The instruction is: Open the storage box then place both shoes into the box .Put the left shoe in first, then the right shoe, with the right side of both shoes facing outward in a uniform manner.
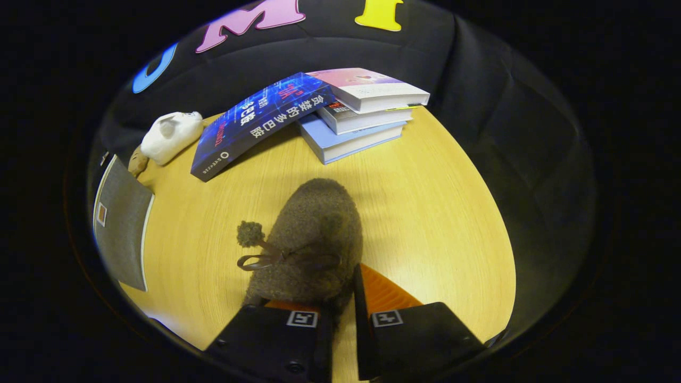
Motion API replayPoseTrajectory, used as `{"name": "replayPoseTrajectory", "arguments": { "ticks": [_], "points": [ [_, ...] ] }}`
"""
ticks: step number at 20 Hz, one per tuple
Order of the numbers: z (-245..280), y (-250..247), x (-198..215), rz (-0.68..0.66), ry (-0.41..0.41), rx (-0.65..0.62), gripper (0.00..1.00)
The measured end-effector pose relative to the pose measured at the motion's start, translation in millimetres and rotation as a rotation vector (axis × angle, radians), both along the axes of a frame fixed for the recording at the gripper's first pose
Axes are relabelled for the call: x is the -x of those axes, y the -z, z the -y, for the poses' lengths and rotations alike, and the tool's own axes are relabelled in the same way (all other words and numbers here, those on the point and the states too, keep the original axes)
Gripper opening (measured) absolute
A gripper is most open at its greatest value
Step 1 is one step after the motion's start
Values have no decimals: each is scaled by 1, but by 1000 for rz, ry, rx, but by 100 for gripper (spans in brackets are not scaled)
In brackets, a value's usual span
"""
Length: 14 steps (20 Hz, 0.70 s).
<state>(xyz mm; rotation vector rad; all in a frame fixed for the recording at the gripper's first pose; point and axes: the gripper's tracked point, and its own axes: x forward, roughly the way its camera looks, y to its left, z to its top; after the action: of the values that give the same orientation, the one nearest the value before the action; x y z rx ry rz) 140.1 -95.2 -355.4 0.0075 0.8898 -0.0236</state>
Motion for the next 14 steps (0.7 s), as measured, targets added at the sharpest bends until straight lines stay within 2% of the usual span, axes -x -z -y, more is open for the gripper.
{"name": "replayPoseTrajectory", "arguments": {
  "ticks": [1, 3, 9, 14],
  "points": [
    [-4, -1, 4, -12, 10, -17, 10],
    [-18, -8, 12, -22, 10, -80, 6],
    [-80, -85, 31, 86, -39, -129, 6],
    [-198, -173, 50, 205, -163, -227, 6]
  ]
}}
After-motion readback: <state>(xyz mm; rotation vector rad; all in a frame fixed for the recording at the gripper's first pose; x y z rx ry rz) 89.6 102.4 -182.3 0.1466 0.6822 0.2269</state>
